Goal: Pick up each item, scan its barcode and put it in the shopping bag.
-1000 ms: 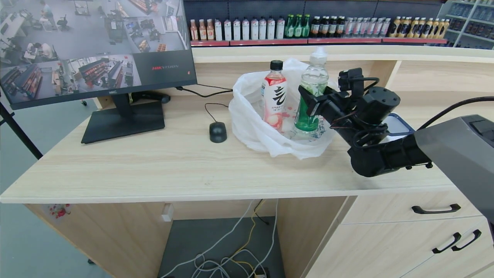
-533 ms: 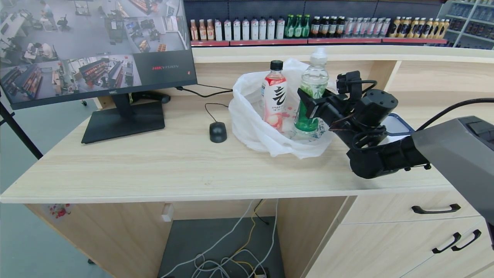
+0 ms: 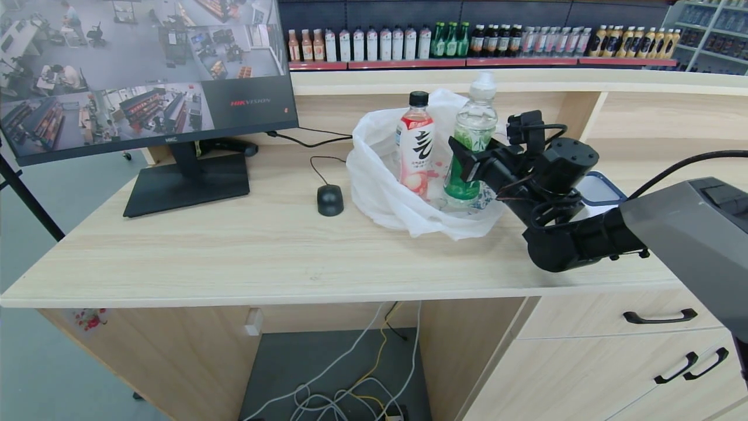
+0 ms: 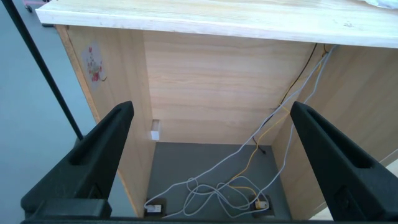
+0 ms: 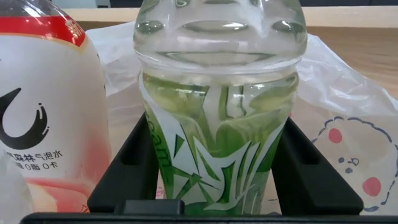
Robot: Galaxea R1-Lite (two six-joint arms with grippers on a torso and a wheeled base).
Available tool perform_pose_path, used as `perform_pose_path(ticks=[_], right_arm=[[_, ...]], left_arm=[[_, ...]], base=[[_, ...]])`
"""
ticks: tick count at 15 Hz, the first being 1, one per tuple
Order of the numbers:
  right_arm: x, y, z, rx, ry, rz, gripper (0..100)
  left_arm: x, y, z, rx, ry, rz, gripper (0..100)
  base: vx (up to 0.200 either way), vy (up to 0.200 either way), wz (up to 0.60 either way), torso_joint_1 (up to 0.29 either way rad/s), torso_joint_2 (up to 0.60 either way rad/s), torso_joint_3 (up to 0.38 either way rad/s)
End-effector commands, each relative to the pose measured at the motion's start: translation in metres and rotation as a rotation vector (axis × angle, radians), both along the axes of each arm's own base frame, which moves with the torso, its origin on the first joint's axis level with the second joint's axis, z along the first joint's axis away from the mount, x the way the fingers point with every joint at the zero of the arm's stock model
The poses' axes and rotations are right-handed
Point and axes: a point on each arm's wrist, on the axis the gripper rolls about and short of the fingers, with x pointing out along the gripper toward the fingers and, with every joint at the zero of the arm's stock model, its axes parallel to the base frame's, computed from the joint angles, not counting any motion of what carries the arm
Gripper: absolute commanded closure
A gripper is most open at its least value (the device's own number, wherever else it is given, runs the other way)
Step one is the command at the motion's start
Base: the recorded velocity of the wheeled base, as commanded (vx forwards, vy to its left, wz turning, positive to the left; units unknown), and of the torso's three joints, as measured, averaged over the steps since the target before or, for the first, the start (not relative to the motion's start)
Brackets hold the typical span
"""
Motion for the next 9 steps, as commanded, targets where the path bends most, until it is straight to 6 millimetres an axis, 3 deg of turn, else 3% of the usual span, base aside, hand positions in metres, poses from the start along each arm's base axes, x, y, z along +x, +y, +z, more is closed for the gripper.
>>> perform_pose_path(ticks=[1, 9], right_arm=[[0.0006, 0.0005, -0.0025, 0.004, 0.009, 0.002, 100], [-0.0005, 0.0002, -0.0117, 0.002, 0.044, 0.009, 100]], left_arm=[[0.0, 0.0, 0.0, 0.0, 0.0, -0.001, 0], [0.0, 0.0, 0.0, 0.0, 0.0, 0.0, 0]], base=[[0.0, 0.0, 0.0, 0.0, 0.0, 0.0], [0.0, 0.0, 0.0, 0.0, 0.0, 0.0]])
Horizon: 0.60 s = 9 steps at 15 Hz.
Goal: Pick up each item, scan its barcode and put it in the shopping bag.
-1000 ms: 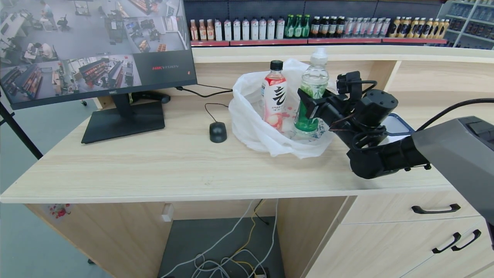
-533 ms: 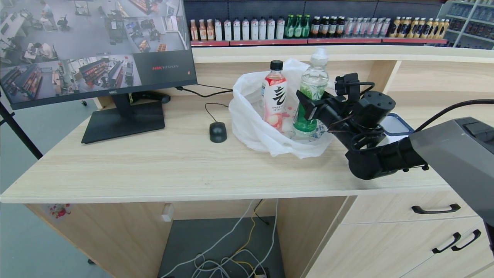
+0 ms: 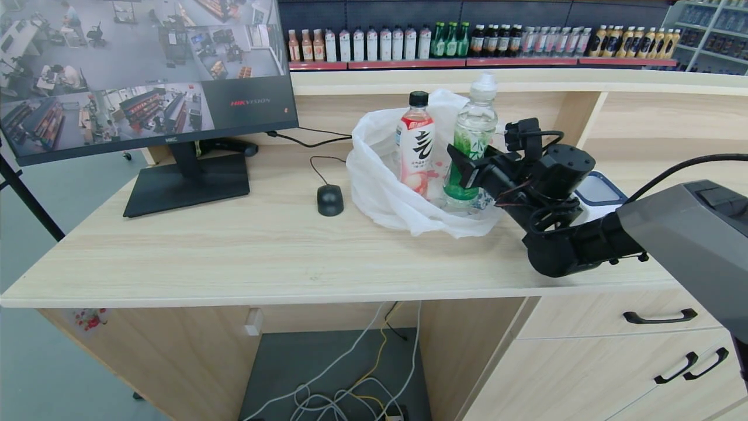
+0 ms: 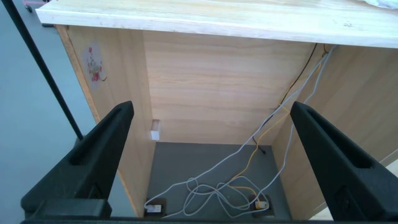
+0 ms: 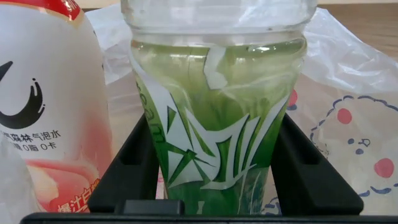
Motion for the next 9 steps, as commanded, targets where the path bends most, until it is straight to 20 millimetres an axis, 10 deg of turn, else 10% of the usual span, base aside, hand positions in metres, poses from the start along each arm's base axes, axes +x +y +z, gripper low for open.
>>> perform_pose_path(ticks=[1, 6, 7, 9], right_arm=[[0.0002, 0.0004, -0.0013, -0.002, 0.004, 0.002, 100], [0.0005, -0.0003, -0.0009, -0.003, 0.002, -0.001, 100], [0.0003, 0.0004, -0.0017, -0.003, 0.002, 0.001, 0], [-0.0002, -0.0005, 0.0003, 0.003, -0.006, 0.001, 0]], left_arm=[[0.0, 0.0, 0.0, 0.0, 0.0, 0.0, 0], [0.0, 0.0, 0.0, 0.0, 0.0, -0.001, 0], [0.0, 0.0, 0.0, 0.0, 0.0, 0.0, 0], [0.0, 0.0, 0.0, 0.0, 0.0, -0.001, 0]], base=[[0.0, 0.0, 0.0, 0.0, 0.0, 0.0], [0.0, 0.0, 0.0, 0.0, 0.0, 0.0], [0.0, 0.0, 0.0, 0.0, 0.0, 0.0], [0.0, 0.0, 0.0, 0.0, 0.0, 0.0]])
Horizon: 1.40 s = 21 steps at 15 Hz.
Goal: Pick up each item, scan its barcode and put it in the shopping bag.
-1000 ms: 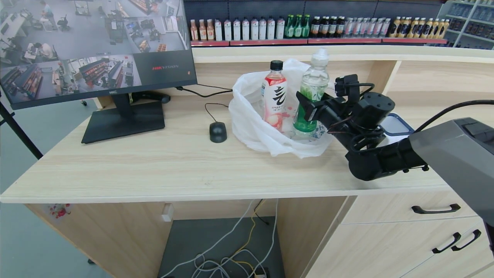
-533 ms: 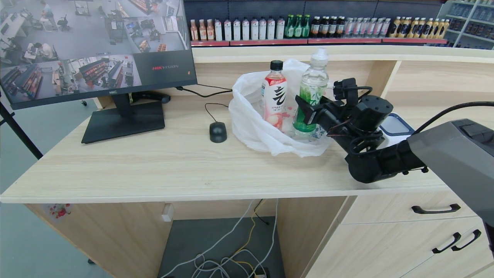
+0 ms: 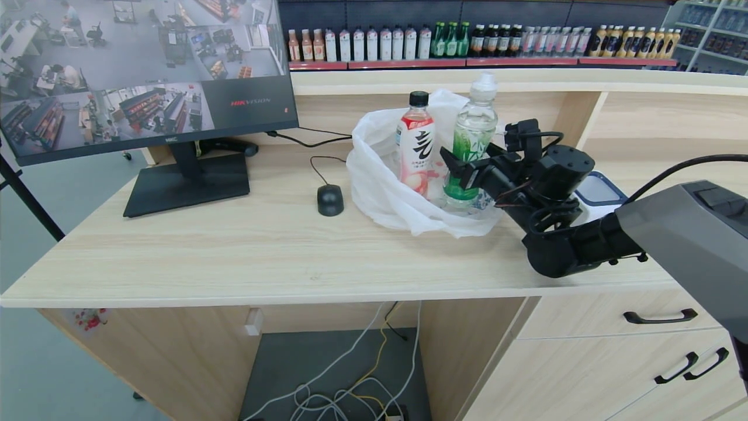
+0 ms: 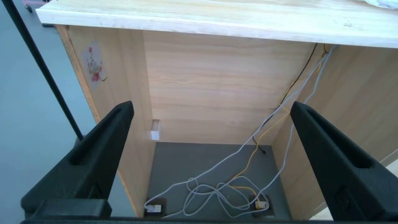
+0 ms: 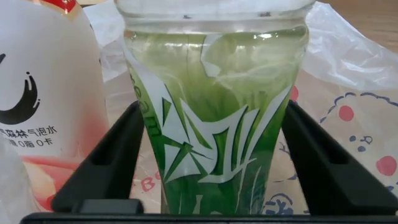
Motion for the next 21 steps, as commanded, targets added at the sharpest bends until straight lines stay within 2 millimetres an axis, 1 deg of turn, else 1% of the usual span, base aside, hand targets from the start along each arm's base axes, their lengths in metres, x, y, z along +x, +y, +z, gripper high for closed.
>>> perform_pose_path(ticks=[1, 6, 8, 10, 11, 16, 17, 19, 20, 21], right_arm=[[0.0, -0.001, 0.002, 0.003, -0.007, 0.0, 0], [-0.002, -0.002, 0.005, 0.013, -0.042, -0.002, 0], [-0.006, -0.005, 0.015, 0.021, -0.079, -0.008, 0], [-0.016, -0.015, 0.032, 0.021, -0.109, -0.028, 0], [-0.026, -0.018, 0.04, 0.021, -0.11, -0.03, 0], [-0.083, -0.032, 0.058, 0.038, -0.054, -0.011, 0], [-0.108, -0.039, 0.065, 0.063, -0.041, -0.003, 0], [-0.138, -0.058, 0.065, 0.093, -0.026, -0.022, 0], [-0.159, -0.068, 0.059, 0.103, -0.016, -0.034, 0], [-0.191, -0.086, 0.045, 0.102, 0.014, -0.064, 0]], left_arm=[[0.0, 0.0, 0.0, 0.0, 0.0, 0.0, 0], [0.0, 0.0, 0.0, 0.0, 0.0, 0.0, 0], [0.0, 0.0, 0.0, 0.0, 0.0, 0.0, 0], [0.0, 0.0, 0.0, 0.0, 0.0, 0.0, 0], [0.0, 0.0, 0.0, 0.0, 0.0, -0.001, 0], [0.0, 0.0, 0.0, 0.0, 0.0, 0.0, 0], [0.0, 0.0, 0.0, 0.0, 0.0, -0.001, 0], [0.0, 0.0, 0.0, 0.0, 0.0, 0.0, 0], [0.0, 0.0, 0.0, 0.0, 0.0, 0.0, 0], [0.0, 0.0, 0.0, 0.0, 0.0, 0.0, 0]], base=[[0.0, 0.0, 0.0, 0.0, 0.0, 0.0], [0.0, 0.0, 0.0, 0.0, 0.0, 0.0], [0.0, 0.0, 0.0, 0.0, 0.0, 0.0], [0.0, 0.0, 0.0, 0.0, 0.0, 0.0], [0.0, 0.0, 0.0, 0.0, 0.0, 0.0], [0.0, 0.0, 0.0, 0.0, 0.0, 0.0], [0.0, 0.0, 0.0, 0.0, 0.0, 0.0], [0.0, 0.0, 0.0, 0.0, 0.0, 0.0], [0.0, 0.0, 0.0, 0.0, 0.0, 0.0], [0.0, 0.0, 0.0, 0.0, 0.0, 0.0]])
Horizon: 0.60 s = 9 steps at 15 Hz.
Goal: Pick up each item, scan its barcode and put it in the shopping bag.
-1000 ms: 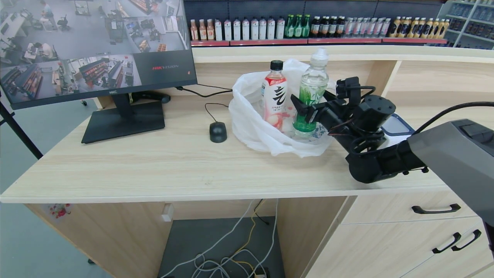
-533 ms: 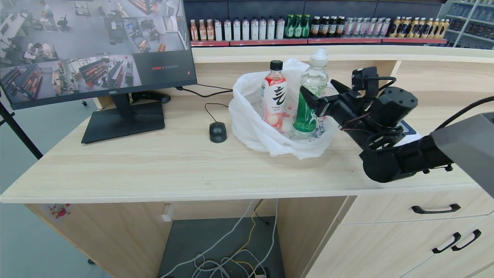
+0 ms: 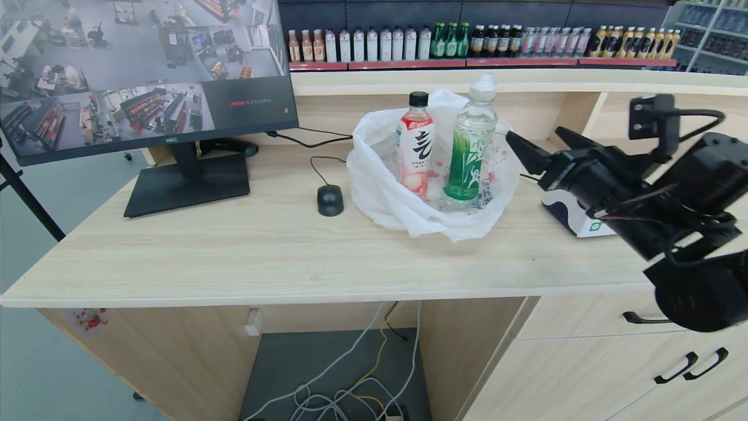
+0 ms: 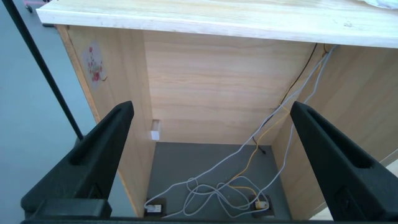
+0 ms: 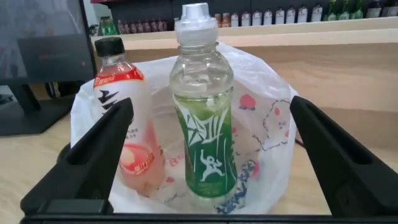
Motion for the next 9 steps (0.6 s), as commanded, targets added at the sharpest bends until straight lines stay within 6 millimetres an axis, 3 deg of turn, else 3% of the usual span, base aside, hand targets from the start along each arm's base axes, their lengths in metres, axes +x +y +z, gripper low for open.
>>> perform_pose_path(ticks=[1, 2, 3, 4, 7, 9], right_arm=[[-0.096, -0.039, -0.014, 0.014, 0.008, -0.03, 0], [-0.101, -0.04, -0.015, 0.012, 0.006, -0.027, 0], [-0.151, -0.048, -0.033, -0.003, 0.032, -0.018, 0], [-0.178, -0.052, -0.047, -0.01, 0.062, -0.022, 0], [-0.215, -0.062, -0.044, 0.003, 0.04, -0.097, 0], [-0.247, -0.066, -0.055, -0.027, 0.111, -0.118, 0]], left_arm=[[0.0, 0.0, 0.0, 0.0, 0.0, 0.0, 0], [0.0, 0.0, 0.0, 0.0, 0.0, 0.0, 0], [0.0, 0.0, 0.0, 0.0, 0.0, 0.0, 0], [0.0, 0.0, 0.0, 0.0, 0.0, 0.0, 0], [0.0, 0.0, 0.0, 0.0, 0.0, 0.0, 0], [0.0, 0.0, 0.0, 0.004, 0.0, -0.002, 0]], base=[[0.0, 0.0, 0.0, 0.0, 0.0, 0.0], [0.0, 0.0, 0.0, 0.0, 0.0, 0.0], [0.0, 0.0, 0.0, 0.0, 0.0, 0.0], [0.0, 0.0, 0.0, 0.0, 0.0, 0.0], [0.0, 0.0, 0.0, 0.0, 0.0, 0.0], [0.0, 0.0, 0.0, 0.0, 0.0, 0.0]])
